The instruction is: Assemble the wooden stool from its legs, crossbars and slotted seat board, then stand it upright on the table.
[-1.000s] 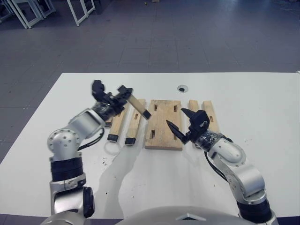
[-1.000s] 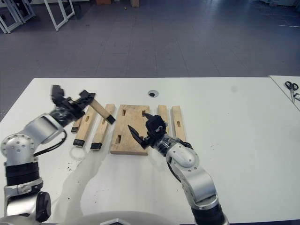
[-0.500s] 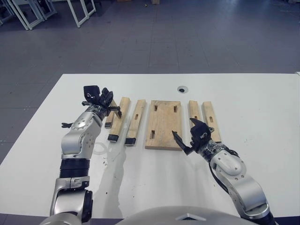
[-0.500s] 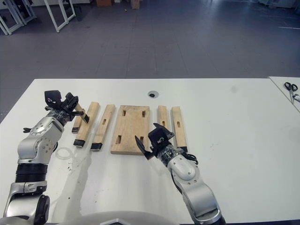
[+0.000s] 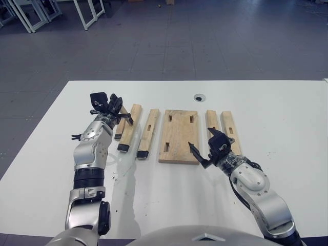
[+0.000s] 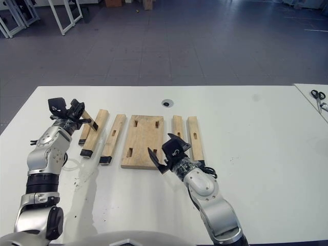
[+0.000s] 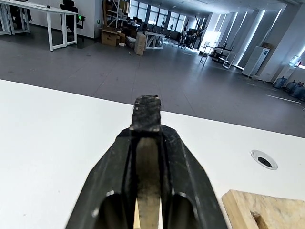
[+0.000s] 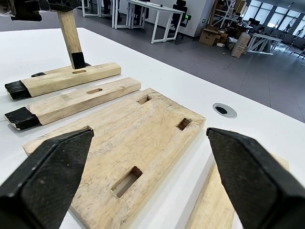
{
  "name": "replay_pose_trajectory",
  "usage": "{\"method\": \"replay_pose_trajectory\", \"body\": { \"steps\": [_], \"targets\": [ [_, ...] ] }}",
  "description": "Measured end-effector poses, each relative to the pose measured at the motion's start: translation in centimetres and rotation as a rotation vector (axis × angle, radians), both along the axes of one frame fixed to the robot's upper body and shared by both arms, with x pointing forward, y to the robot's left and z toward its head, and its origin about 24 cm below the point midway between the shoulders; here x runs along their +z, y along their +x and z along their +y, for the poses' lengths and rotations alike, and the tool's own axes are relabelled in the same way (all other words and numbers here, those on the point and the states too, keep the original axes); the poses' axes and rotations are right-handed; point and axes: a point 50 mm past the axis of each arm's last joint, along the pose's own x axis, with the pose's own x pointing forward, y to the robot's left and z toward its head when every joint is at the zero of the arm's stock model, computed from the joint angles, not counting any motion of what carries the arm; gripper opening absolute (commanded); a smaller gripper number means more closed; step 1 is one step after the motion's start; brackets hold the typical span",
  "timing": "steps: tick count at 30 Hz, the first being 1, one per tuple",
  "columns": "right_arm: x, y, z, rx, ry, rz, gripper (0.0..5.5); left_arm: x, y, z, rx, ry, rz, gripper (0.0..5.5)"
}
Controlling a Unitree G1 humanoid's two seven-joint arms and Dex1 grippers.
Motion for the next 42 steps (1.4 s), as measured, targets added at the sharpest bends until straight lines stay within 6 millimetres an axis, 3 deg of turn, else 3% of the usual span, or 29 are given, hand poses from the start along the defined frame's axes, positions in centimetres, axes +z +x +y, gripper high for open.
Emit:
{"method": "replay_pose_trajectory", "body": {
  "steps": [18,22,25,30,35,42],
  "targets": [
    [0.0,0.0,0.1,0.003,-0.001,0.0,4.37,-2.5,0.2,0.3,-0.007,0.049,0.04,0.43],
    [0.0,0.0,0.0,-0.002,-0.005,-0.003,4.37,-2.9,-0.1,0.1,0.035,0.339,0.086,0.43],
    [0.0,0.0,0.0,-0.004,-0.006,-0.005,4.37,-3.4,-1.0,-0.2,0.086,0.331,0.088,0.43],
    [0.1,0.0,0.0,-0.003,-0.006,-0.007,4.37,-4.3,-3.0,-0.2,0.139,0.137,0.068,0.43],
    [0.1,0.0,0.0,-0.003,-0.006,-0.007,4.37,-4.2,-5.3,-0.4,0.117,0.084,0.044,0.43],
    [0.1,0.0,0.0,-0.002,-0.008,-0.008,4.37,-3.8,-8.8,-3.3,0.03,0.047,0.053,0.43]
  ]
}}
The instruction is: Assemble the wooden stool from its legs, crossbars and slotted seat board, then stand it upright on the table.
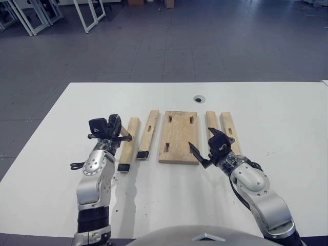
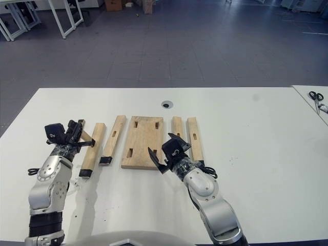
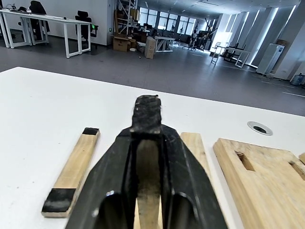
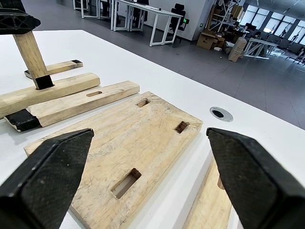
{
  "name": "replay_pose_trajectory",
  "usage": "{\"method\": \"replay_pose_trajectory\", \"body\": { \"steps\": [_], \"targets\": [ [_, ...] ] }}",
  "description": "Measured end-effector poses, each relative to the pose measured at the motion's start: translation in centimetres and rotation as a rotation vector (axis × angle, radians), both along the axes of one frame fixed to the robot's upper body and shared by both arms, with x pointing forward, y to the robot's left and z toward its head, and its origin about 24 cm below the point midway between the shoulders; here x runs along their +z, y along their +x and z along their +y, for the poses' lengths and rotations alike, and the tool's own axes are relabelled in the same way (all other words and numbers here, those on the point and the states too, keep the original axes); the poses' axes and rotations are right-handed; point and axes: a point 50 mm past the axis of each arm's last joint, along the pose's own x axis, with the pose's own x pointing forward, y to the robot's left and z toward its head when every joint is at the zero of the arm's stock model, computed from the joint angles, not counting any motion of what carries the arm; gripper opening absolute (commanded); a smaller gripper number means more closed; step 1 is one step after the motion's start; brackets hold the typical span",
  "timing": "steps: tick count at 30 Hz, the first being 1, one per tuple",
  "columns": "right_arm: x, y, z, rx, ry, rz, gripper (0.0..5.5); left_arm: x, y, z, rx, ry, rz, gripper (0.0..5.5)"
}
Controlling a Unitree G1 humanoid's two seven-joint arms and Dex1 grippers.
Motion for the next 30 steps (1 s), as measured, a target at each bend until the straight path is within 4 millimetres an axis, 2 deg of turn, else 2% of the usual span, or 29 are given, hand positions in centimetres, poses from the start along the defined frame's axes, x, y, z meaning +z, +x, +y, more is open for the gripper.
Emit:
{"method": "replay_pose_trajectory", "body": {
  "steps": [14,19,20,21,23,26,28,30],
  "targets": [
    [0.1,0.1,0.1,0.008,0.0,-0.002,4.37,-0.4,-0.1,-1.3,0.035,0.066,-0.021,0.43],
    [0.1,0.2,0.0,0.0,0.009,-0.004,4.37,0.6,0.8,-1.4,0.071,0.04,-0.005,0.43],
    [0.1,0.3,0.0,-0.002,0.01,-0.004,4.37,0.7,0.9,-1.4,0.071,0.033,-0.004,0.81],
    [0.1,0.3,0.0,-0.003,0.009,-0.002,4.37,0.8,1.0,-1.5,0.07,0.022,0.003,0.9],
    [0.1,0.3,0.0,-0.005,0.011,-0.002,4.37,-0.3,0.8,-1.6,0.064,-0.002,0.079,1.2],
    [0.1,0.4,0.0,-0.007,0.011,-0.001,4.37,-0.5,0.7,-1.4,0.07,-0.003,0.101,1.68],
    [0.1,0.4,0.0,-0.01,0.012,-0.001,4.37,0.0,0.8,-1.3,0.071,0.003,0.089,2.07],
    [0.1,0.4,0.0,-0.015,0.015,-0.003,4.37,1.5,1.4,-1.2,0.068,0.023,0.047,2.36]
  ]
}}
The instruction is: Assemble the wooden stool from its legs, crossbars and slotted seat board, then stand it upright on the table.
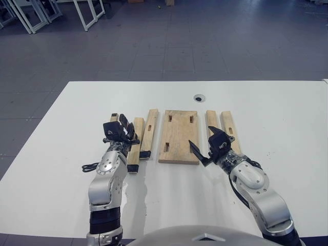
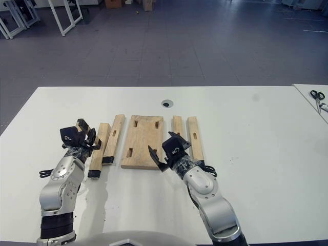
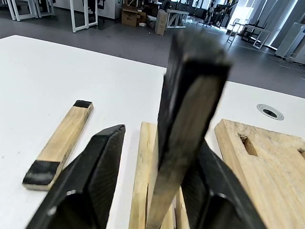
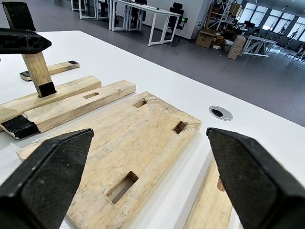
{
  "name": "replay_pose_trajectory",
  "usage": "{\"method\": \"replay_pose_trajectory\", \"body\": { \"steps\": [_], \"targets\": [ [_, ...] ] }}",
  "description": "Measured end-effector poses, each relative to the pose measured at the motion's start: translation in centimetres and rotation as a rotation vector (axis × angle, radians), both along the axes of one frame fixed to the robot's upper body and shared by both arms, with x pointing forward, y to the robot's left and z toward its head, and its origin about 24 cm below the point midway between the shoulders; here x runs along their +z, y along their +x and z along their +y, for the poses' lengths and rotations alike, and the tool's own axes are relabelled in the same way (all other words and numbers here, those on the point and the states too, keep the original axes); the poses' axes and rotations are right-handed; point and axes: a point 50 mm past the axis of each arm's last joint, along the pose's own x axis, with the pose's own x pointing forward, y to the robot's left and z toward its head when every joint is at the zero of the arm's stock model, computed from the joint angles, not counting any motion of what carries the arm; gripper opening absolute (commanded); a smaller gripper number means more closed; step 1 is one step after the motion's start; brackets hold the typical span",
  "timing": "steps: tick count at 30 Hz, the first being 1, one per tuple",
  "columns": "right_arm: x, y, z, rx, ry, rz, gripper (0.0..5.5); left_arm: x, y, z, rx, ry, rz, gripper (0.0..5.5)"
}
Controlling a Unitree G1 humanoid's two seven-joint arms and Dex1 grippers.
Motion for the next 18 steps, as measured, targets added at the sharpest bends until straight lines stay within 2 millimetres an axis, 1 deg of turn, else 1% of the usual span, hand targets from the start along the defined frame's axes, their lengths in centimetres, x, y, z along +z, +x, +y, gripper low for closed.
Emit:
{"method": "replay_pose_trajectory", "body": {
  "steps": [2,5,8,9,10,13,14,16,18],
  "targets": [
    [0.0,0.0,0.0,-0.004,0.002,-0.001,4.37,2.1,0.9,0.4,0.008,0.044,-0.054,2.77],
    [0.0,0.0,0.0,-0.015,-0.001,-0.006,4.37,4.7,2.0,0.6,0.001,0.067,-0.112,2.93],
    [0.0,0.0,0.1,-0.022,-0.002,-0.008,4.37,9.8,4.0,0.5,-0.035,0.067,-0.234,2.93],
    [0.0,0.0,0.1,-0.022,-0.001,-0.007,4.37,11.0,4.6,0.5,-0.046,0.06,-0.257,2.93],
    [0.0,0.0,0.1,-0.021,0.0,-0.006,4.37,11.8,5.1,0.5,-0.054,0.055,-0.267,2.93],
    [-0.1,0.0,0.2,-0.019,0.0,-0.004,4.37,13.4,5.8,0.4,-0.065,0.046,-0.289,2.93],
    [-0.1,0.0,0.2,-0.018,0.001,-0.003,4.37,13.6,5.9,0.5,-0.066,0.047,-0.288,2.93],
    [-0.1,0.0,0.2,-0.018,0.001,-0.002,4.37,11.8,6.1,0.8,-0.058,0.042,-0.206,2.93],
    [-0.1,0.1,0.2,-0.019,0.002,-0.002,4.37,6.5,5.8,1.2,-0.035,0.033,-0.001,2.93]
  ]
}}
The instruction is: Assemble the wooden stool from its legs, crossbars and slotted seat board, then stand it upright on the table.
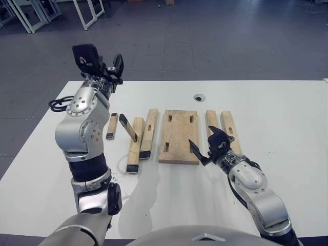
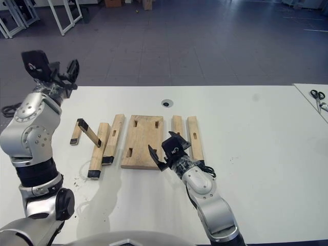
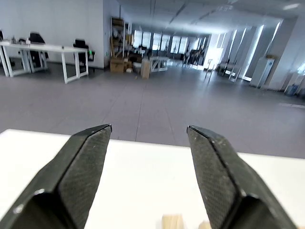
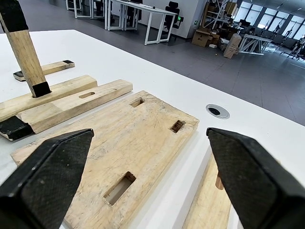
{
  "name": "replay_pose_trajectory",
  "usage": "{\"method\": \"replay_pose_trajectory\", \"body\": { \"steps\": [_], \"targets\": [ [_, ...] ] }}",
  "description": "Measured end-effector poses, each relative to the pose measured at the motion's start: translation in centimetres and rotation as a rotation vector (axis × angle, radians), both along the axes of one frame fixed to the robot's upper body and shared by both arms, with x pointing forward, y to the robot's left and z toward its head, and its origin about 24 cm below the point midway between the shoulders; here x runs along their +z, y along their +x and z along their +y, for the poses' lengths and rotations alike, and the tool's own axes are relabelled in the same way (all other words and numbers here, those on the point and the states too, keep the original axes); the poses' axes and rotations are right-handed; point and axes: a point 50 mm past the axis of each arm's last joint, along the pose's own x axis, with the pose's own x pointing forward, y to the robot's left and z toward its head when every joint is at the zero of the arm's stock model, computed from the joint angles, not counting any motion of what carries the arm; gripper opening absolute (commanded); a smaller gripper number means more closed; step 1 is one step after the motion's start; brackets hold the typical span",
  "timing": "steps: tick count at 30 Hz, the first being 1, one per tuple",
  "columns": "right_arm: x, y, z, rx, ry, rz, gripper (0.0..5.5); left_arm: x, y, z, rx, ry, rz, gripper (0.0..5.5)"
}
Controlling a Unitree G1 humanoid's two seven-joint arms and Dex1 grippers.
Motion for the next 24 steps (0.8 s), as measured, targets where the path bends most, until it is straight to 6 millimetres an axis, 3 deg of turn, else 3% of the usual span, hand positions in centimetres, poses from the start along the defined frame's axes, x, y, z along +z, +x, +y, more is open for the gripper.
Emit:
{"method": "replay_pose_trajectory", "body": {
  "steps": [1,4,9,10,13,14,15,20,24],
  "targets": [
    [0.0,0.0,0.0,-0.001,0.0,0.0,4.37,-1.5,-0.3,0.0,0.003,-0.006,0.039,2.93],
    [0.1,0.2,0.0,-0.007,-0.004,-0.009,4.37,-2.4,-0.7,-0.3,-0.011,-0.005,0.041,2.93],
    [0.1,0.2,0.0,-0.014,-0.006,-0.011,4.37,-1.2,-0.8,-0.6,-0.029,-0.034,-0.002,2.93],
    [0.1,0.2,-0.1,-0.015,-0.006,-0.01,4.37,-0.2,-0.9,-0.8,-0.042,-0.047,-0.029,3.13],
    [0.0,-0.1,-0.3,-0.023,-0.012,-0.003,4.37,6.9,-2.1,-1.8,-0.12,-0.028,-0.308,3.63],
    [-0.1,-0.2,-0.4,-0.026,-0.014,0.0,4.37,8.3,-3.4,-2.3,-0.142,0.002,-0.37,3.74],
    [-0.1,-0.3,-0.5,-0.029,-0.017,0.008,4.37,8.3,-4.8,-2.7,-0.159,0.022,-0.38,3.94],
    [-0.4,-0.9,-0.7,-0.04,-0.014,0.026,4.37,-0.4,-12.8,-3.3,-0.144,0.075,-0.033,4.8],
    [-0.5,-1.4,-0.9,-0.045,-0.018,0.041,4.37,-5.1,-18.5,-3.0,-0.055,0.057,0.263,4.95]
  ]
}}
